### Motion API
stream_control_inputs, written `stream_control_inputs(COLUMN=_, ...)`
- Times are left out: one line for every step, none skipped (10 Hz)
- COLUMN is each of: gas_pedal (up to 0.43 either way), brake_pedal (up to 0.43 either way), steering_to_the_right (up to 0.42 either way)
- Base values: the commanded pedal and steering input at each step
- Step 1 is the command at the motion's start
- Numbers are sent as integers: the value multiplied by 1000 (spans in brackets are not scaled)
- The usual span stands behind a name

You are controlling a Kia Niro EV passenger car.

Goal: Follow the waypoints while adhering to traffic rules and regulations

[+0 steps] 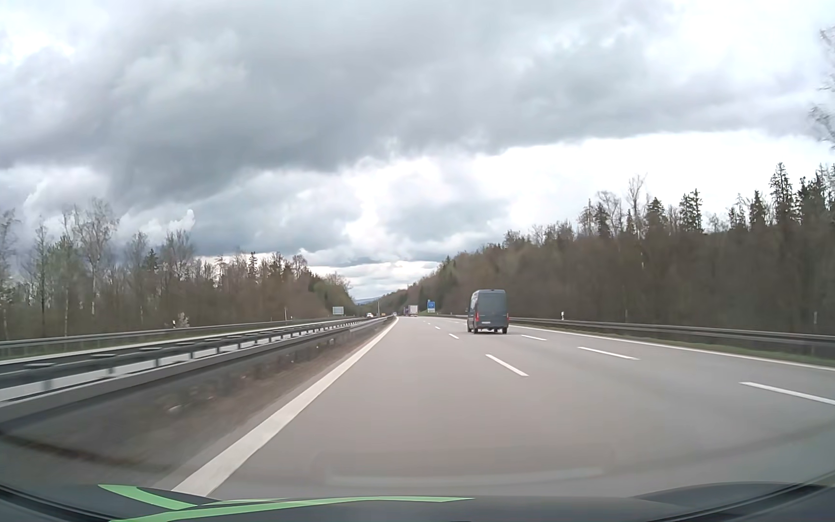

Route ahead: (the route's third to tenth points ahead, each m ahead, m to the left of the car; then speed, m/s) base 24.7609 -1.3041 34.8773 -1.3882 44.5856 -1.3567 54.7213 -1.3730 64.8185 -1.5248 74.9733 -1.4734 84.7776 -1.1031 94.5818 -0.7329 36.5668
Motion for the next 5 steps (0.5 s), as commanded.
stream_control_inputs(gas_pedal=311, brake_pedal=0, steering_to_the_right=-3)
stream_control_inputs(gas_pedal=311, brake_pedal=0, steering_to_the_right=-3)
stream_control_inputs(gas_pedal=311, brake_pedal=0, steering_to_the_right=-3)
stream_control_inputs(gas_pedal=311, brake_pedal=0, steering_to_the_right=-3)
stream_control_inputs(gas_pedal=311, brake_pedal=0, steering_to_the_right=-3)
